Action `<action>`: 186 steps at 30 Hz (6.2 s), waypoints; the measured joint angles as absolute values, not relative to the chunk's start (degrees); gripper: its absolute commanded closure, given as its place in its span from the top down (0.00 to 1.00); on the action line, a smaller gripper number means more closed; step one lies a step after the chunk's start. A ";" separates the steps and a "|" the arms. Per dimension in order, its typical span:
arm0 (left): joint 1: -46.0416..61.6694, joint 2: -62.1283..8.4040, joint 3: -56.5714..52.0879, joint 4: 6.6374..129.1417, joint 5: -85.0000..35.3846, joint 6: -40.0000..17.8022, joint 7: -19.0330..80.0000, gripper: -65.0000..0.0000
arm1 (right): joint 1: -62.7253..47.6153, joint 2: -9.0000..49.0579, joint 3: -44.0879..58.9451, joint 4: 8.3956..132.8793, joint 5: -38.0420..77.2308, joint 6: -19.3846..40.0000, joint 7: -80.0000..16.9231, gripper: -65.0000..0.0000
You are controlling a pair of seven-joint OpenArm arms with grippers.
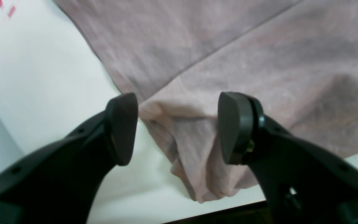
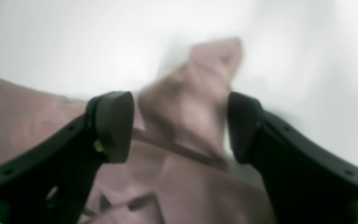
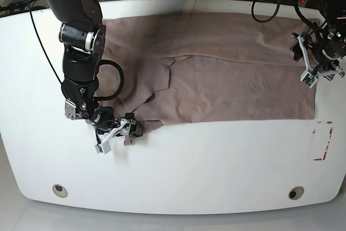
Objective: Fold the T-shirt properly
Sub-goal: 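Release the shirt with the right gripper and lift it away, then grasp the shirt's hem corners with both grippers, then fold the hem up over the shirt toward the collar with both grippers, then release the folded edge and regrasp the strip's ends with both grippers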
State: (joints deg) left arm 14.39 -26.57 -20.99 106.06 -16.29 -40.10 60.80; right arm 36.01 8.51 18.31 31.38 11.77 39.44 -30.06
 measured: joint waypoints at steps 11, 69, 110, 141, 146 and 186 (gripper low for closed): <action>5.37 -20.12 -33.95 105.45 -14.98 -39.97 61.58 0.59 | 35.77 8.16 18.28 31.31 11.14 39.35 -28.16 0.00; -27.14 -23.68 -19.86 42.50 -11.07 -38.59 36.99 0.02 | 36.97 8.23 18.26 38.83 11.00 39.31 -33.32 0.00; 4.03 -20.38 -19.99 90.32 -11.57 -40.12 51.05 0.02 | -1.08 1.48 18.72 109.65 12.47 40.10 -65.78 0.03; 11.75 -22.09 -27.83 97.69 -12.49 -40.40 56.38 0.02 | -12.84 0.51 33.52 112.84 23.55 40.12 -67.55 0.04; 13.80 -22.11 -27.81 98.59 -12.73 -40.40 56.90 0.03 | -15.66 0.47 33.63 112.81 24.03 40.10 -68.18 0.05; 16.62 -19.16 -25.50 103.33 -18.48 -39.97 72.05 0.61 | -9.89 3.51 34.52 101.86 27.42 39.62 -67.99 0.21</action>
State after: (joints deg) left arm 16.62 -19.16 -25.50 103.33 -18.48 -39.97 72.05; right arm -9.89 3.51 34.52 101.86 27.42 39.62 -67.99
